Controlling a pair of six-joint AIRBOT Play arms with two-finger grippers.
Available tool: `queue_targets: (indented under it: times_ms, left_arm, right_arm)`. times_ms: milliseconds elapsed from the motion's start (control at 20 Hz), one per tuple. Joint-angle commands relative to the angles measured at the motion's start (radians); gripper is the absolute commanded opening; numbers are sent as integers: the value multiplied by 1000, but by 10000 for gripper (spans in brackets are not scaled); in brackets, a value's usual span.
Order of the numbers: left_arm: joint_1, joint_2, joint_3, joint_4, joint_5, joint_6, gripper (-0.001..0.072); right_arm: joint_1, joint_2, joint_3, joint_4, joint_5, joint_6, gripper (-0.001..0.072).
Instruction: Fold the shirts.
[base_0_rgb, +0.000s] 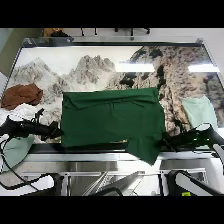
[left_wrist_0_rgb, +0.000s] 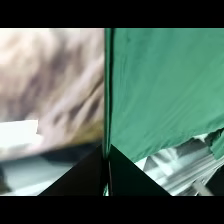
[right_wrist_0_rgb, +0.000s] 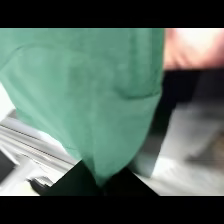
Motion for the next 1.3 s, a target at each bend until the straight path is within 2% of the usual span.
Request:
queue_targets:
  times_ms: [0,100,200,350,600,900,1150,1200,1250]
  left_arm:
    - [32,59,-52,117,-53,-80,15]
    - [32,72,-51,159,-89,-106,14]
    - [32,85,-43,135,-91,-111,14]
    - [8,89,64,18,-109,-97,14]
    - [-122,3,333,13,-108,-134,14]
    - [-198,-260,600,21,-75,-164,15]
    - [-194,-417,695,21,-81,-172,15]
    - [-194,-426,695,17,-77,-171,16]
    - [-194,-426,695,16,-77,-170,19]
  right_arm:
    - [2,92,0,-224,70,166,20]
    - [2,109,0,-278,103,205,20]
    - [3,112,7,-232,99,190,20]
    - [4,98,113,-13,37,63,20]
    - [23,-96,403,290,-108,-158,20]
    - [166,-454,634,318,-272,-244,21]
    - [182,-588,674,310,-333,-269,21]
    - [176,-585,686,311,-325,-272,32]
    - [169,-577,711,307,-293,-272,167]
